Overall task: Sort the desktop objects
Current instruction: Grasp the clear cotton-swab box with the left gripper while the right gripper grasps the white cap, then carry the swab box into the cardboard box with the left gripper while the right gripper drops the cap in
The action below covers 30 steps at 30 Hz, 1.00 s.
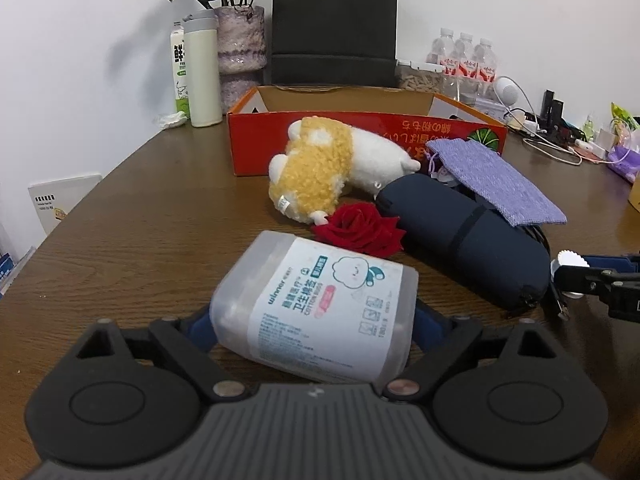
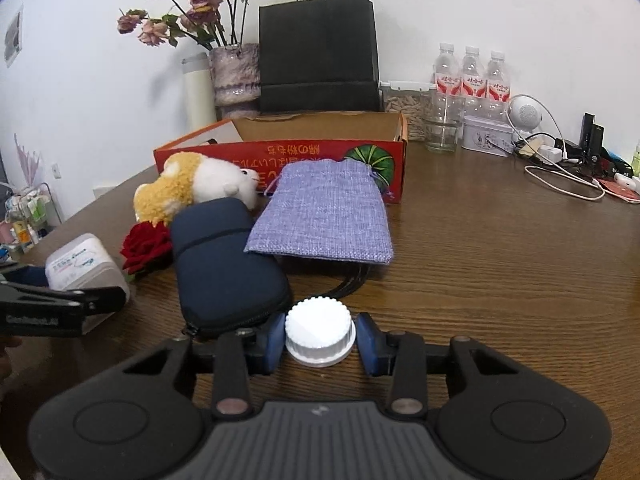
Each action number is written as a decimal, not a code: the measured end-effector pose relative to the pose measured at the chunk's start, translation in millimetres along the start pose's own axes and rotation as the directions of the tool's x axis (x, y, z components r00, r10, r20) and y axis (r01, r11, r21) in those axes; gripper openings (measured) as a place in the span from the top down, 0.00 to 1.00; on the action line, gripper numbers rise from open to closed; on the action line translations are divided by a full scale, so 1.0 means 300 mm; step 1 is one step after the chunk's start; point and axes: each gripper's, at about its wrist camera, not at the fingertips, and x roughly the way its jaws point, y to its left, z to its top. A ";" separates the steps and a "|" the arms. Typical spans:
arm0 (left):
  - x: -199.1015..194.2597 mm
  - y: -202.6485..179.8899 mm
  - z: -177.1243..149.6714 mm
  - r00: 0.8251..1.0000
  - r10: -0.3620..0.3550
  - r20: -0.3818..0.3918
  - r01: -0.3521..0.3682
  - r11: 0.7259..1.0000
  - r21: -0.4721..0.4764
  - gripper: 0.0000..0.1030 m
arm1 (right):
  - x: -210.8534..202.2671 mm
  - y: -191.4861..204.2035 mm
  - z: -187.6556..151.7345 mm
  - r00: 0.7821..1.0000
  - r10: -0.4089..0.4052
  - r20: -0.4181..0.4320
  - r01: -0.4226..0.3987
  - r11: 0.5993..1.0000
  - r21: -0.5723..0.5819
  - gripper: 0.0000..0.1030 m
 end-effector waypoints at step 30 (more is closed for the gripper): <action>0.075 -0.034 0.554 0.938 -0.072 0.339 0.105 0.991 -0.081 0.10 | 0.204 0.050 0.554 0.954 0.083 0.287 -0.063 0.995 -0.077 0.64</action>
